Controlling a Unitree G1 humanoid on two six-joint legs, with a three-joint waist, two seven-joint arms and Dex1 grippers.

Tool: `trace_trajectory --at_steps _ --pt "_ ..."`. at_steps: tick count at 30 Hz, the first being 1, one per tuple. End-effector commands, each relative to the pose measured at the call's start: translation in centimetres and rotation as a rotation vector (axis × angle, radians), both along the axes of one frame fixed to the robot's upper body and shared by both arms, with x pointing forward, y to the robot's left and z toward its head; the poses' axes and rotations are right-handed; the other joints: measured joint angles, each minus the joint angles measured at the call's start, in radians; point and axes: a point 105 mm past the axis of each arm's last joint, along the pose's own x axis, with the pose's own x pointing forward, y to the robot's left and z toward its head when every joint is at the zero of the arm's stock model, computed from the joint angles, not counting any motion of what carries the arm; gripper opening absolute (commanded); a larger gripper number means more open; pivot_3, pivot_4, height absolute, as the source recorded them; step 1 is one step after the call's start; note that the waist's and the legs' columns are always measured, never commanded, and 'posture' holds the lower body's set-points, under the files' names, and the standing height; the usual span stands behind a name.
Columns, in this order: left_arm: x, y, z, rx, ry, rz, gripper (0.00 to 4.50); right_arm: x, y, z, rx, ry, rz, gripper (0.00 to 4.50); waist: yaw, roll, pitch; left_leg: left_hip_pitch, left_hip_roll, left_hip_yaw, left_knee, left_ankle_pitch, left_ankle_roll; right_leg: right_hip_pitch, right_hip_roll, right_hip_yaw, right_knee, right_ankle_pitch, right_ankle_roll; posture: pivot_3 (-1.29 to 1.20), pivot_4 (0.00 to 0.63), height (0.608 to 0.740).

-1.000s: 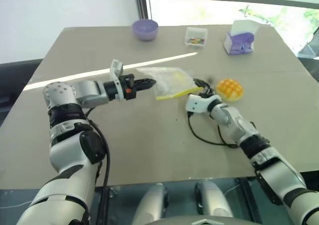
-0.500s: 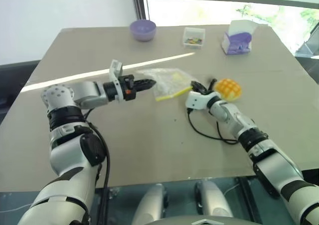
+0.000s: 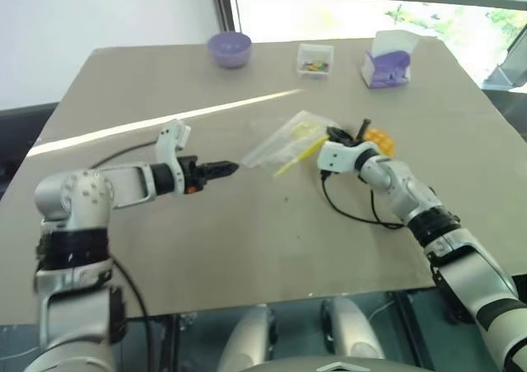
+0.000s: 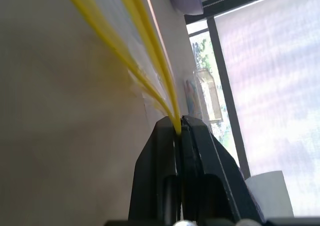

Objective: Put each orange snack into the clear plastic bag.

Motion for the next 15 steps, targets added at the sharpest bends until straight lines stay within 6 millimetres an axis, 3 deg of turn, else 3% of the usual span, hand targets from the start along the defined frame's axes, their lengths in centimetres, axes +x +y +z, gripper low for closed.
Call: trace_trajectory --at_steps 1,7,15 --pt "-1.3 -2.7 3.4 0.143 -0.358 -0.208 2.74 -0.2 0.6 2.0 0.014 -0.023 -0.025 0.00 0.009 0.000 0.000 0.000 0.000 0.000 0.000 0.000 0.000 0.000 0.000 0.000 0.000 0.000 0.000 0.00 0.150 0.740" --pt "-2.6 -5.0 2.2 0.353 -0.550 -0.319 2.74 -0.9 1.0 2.4 -0.031 -0.012 -0.074 0.00 0.024 0.000 0.000 -0.004 0.000 0.000 0.001 0.000 0.000 -0.003 0.000 -0.001 -0.001 0.000 0.000 0.00 0.150 0.740" --pt "-1.1 -5.0 0.4 0.556 -0.619 -0.222 2.74 -1.5 1.6 2.5 -0.002 0.025 -0.109 0.00 0.021 0.000 0.000 -0.008 0.000 -0.001 0.001 0.000 0.000 -0.007 0.001 -0.001 0.000 0.000 0.000 0.00 0.150 0.740"
